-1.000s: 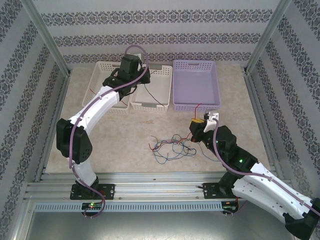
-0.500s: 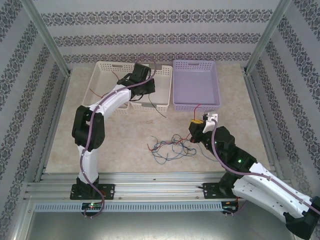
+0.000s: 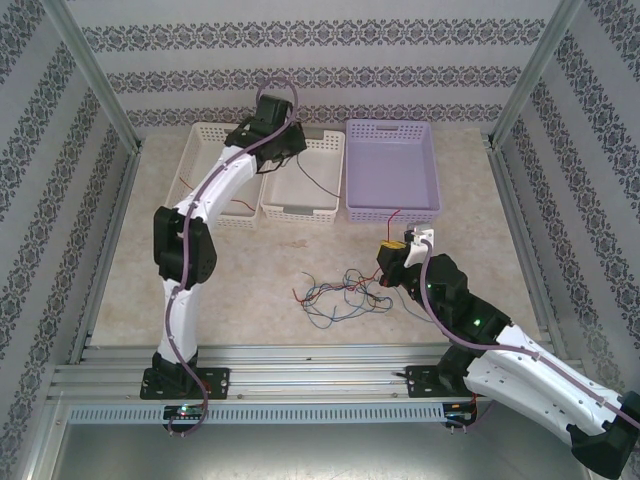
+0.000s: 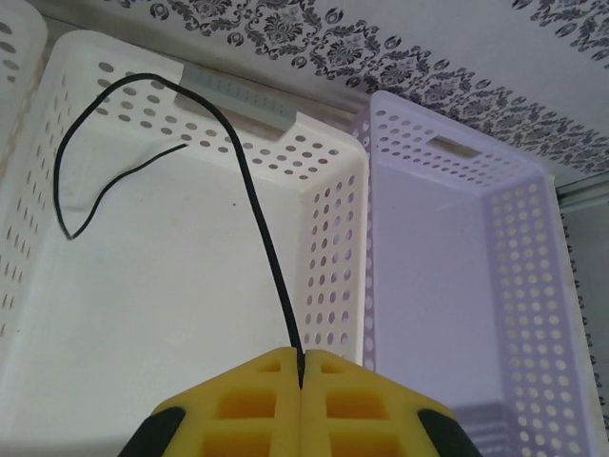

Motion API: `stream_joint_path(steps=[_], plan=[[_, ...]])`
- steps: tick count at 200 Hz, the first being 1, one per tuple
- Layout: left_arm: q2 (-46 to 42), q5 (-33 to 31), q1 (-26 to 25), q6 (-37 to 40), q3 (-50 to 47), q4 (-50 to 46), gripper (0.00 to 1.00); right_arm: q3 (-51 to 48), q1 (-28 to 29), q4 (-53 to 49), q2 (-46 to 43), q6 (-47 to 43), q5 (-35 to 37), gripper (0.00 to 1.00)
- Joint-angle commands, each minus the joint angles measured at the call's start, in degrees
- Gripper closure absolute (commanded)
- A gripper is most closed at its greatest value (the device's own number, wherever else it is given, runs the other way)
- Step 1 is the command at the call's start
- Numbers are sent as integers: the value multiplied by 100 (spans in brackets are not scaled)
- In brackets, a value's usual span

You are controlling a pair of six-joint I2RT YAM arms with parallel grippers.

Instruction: Untangle the cables

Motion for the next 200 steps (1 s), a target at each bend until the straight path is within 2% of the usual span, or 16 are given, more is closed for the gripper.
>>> stream_joint_path(steps=[1, 58, 85, 159, 175, 200], plan=[[506, -60, 121, -157, 409, -729, 100, -80, 71, 220, 0, 42, 104, 100], [1263, -752, 272, -40, 1205, -1252, 100, -156, 71, 258, 13, 74, 60, 100], [1364, -1248, 264, 75, 1190, -1224, 100, -196, 71, 284, 30, 105, 43, 100], [1891, -1097, 191, 464, 1591, -1462, 100, -84, 93, 334, 204, 96, 7, 100], [1882, -1151, 146, 534, 1562, -1524, 92, -46, 94, 350, 257, 96, -10, 100], [1841, -1213, 124, 623, 1545, -1617, 71, -5, 132, 386, 336, 117, -29, 100]])
